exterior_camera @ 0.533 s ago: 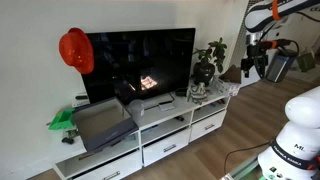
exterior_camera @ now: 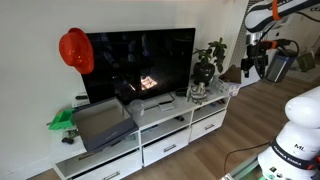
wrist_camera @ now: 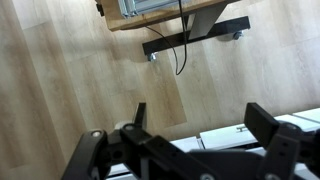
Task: Unfold the cleaning cloth
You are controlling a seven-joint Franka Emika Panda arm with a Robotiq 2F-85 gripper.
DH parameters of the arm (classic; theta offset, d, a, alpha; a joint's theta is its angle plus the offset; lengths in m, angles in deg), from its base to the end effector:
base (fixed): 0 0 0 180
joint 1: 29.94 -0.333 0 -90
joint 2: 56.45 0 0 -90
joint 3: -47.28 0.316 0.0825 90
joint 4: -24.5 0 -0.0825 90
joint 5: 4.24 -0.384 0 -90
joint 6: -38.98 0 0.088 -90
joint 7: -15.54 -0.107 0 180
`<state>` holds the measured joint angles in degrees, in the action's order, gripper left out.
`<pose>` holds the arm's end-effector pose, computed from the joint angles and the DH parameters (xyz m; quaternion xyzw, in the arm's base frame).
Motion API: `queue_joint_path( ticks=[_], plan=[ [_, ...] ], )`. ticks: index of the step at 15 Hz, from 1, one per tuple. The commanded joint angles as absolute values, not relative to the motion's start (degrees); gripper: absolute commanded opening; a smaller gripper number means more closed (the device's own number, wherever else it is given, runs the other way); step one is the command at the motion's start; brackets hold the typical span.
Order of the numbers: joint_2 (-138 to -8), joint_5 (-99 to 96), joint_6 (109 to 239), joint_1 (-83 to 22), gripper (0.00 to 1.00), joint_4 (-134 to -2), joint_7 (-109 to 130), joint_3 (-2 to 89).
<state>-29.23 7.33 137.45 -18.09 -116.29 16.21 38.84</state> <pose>0.3424 -0.1482 0.4462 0.9808 -0.1286 -0.1409 0.0397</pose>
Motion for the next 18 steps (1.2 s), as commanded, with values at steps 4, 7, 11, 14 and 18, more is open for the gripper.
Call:
queue_joint_path(
  ticks=[4,7,11,14,18],
  plan=[
    [-29.23,7.45,137.26,-18.49,1.00,-116.15,16.09,38.49],
    [-30.68,7.98,138.22,-18.50,1.00,-115.75,15.19,38.88],
    [-38.00,7.87,149.16,-19.56,1.00,-114.42,14.56,39.12],
    [-45.27,9.50,159.44,-19.68,1.00,-113.54,12.94,40.03],
    [-57.32,11.68,167.80,-20.10,1.00,-108.29,12.23,40.60]
  ],
)
